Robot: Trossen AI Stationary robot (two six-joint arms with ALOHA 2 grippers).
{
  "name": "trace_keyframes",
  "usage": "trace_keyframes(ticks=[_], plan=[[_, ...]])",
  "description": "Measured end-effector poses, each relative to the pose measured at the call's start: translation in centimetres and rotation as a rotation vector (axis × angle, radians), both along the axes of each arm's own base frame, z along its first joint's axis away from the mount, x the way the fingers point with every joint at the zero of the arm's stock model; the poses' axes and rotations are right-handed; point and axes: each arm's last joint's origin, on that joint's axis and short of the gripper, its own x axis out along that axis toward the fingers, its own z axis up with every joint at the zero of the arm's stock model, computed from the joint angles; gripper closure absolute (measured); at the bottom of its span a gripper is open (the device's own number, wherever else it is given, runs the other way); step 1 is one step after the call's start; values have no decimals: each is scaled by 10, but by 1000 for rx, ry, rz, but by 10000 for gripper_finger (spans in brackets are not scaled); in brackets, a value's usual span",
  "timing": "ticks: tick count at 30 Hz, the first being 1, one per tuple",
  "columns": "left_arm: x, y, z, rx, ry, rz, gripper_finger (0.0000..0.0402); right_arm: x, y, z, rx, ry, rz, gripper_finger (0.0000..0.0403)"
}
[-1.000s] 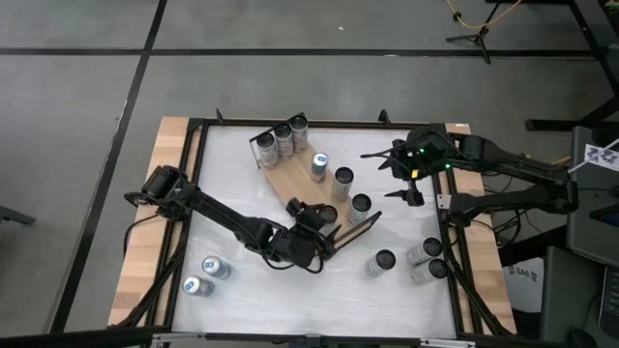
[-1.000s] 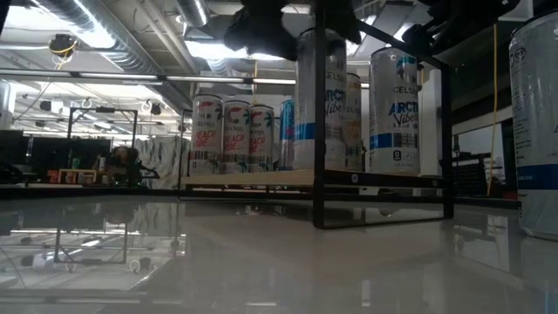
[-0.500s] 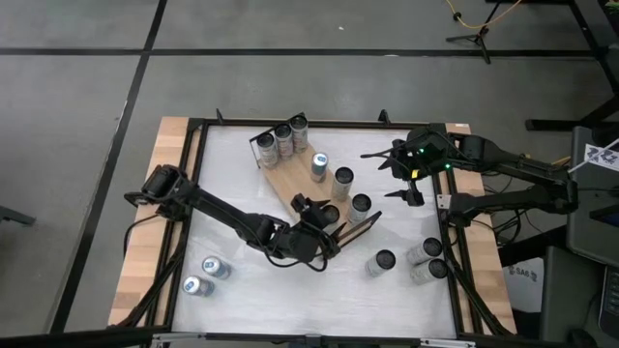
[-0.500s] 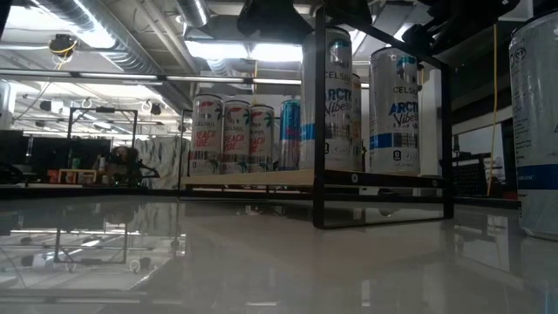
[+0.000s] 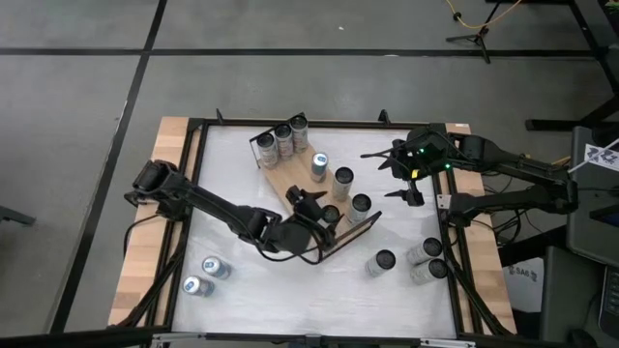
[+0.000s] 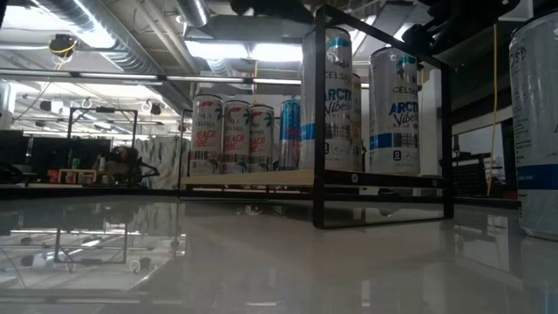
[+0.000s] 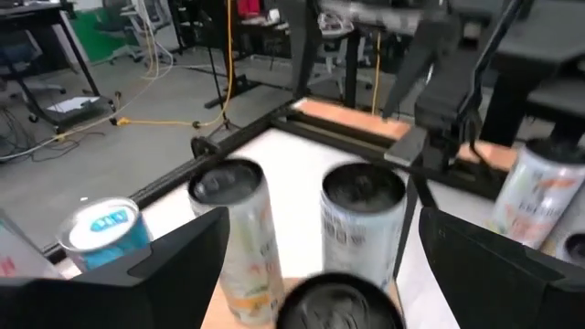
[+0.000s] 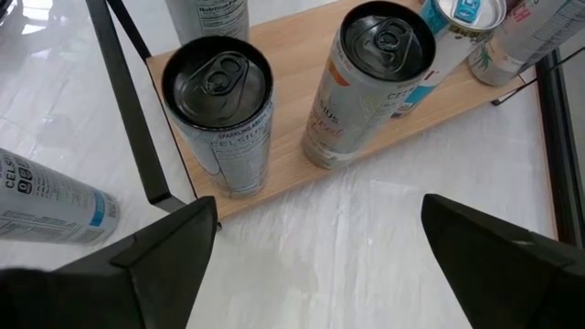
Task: Place canned beverage on shelf
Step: Put the left white-blue soda can on the shelf and align with the other white-blue soda can
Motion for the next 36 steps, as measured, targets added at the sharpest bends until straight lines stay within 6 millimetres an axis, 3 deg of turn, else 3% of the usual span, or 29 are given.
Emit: trace_keyframes(ticks=[6,9,14,27,36], plan=[[-15,5,26,-27,-28,-36,52,0,0,0,0,0,0,24],[-19,5,28,-50,18,-115,52,0,0,0,1,2,0,24],[-24,4,16,-115,170,-235,52,0,0,0,1,3,0,24],[-42,9,-8,-214,428,-196,52,0,0,0,1,3,0,24],[-46,22,-32,-257,455,-112,53,0,0,0,0,2,0,24]])
